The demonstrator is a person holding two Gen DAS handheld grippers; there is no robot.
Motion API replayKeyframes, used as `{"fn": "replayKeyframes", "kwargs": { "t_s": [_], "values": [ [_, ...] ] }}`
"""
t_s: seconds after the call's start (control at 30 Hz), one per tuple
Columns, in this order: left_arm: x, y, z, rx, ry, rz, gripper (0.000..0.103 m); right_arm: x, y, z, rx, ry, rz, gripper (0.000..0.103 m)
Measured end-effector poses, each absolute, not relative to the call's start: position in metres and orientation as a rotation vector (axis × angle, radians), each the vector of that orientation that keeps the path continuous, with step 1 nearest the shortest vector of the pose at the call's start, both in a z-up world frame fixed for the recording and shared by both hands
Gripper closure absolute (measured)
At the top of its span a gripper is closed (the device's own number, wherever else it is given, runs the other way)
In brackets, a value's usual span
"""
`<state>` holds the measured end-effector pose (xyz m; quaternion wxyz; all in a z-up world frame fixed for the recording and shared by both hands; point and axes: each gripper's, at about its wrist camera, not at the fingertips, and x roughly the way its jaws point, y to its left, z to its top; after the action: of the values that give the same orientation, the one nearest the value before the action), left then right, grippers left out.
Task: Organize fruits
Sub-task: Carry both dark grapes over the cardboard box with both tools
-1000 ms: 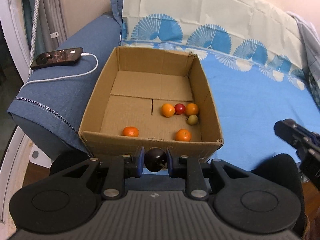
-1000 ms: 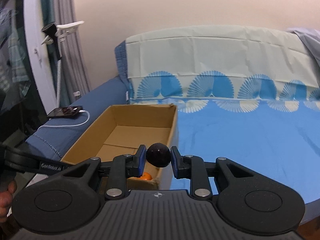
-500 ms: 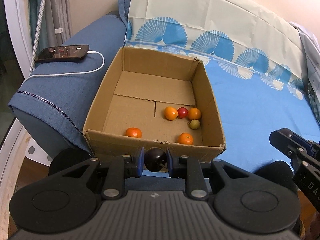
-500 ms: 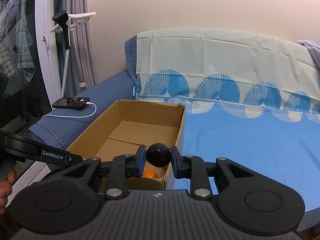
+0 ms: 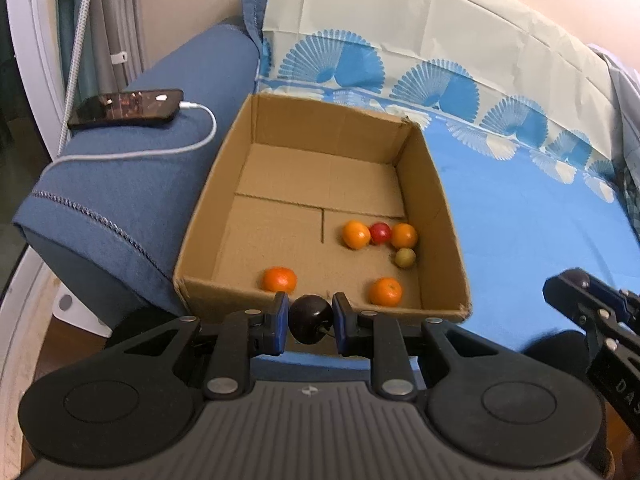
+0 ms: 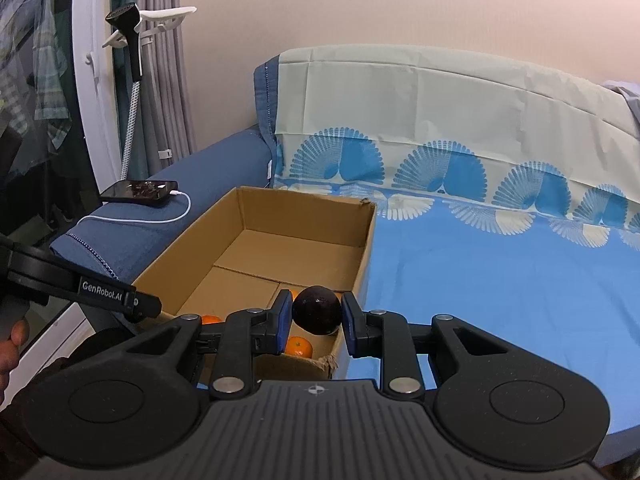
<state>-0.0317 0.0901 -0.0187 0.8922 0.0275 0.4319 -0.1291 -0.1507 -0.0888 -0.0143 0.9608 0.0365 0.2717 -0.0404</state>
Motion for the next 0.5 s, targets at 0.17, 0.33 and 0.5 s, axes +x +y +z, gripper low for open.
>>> {"fn": "replayKeyframes", "kwargs": {
  "t_s": [0.17, 0.33, 0.5],
  "values": [
    [-0.013, 0.095, -0.016, 0.050, 0.884, -0.249, 0.077, -0.133, -0.085, -0.017, 0.086, 0.572, -0.068, 0.076],
    [0.005, 0.097, -0.019, 0.056, 0.889, -0.240, 0.077, -0.111, -0.080, -0.020, 0.075, 0.585, -0.048, 0.076],
    [0.022, 0.096, -0.024, 0.062, 0.904, -0.231, 0.077, -0.090, -0.077, -0.027, 0.081, 0.609, -0.028, 0.076]
  ]
}}
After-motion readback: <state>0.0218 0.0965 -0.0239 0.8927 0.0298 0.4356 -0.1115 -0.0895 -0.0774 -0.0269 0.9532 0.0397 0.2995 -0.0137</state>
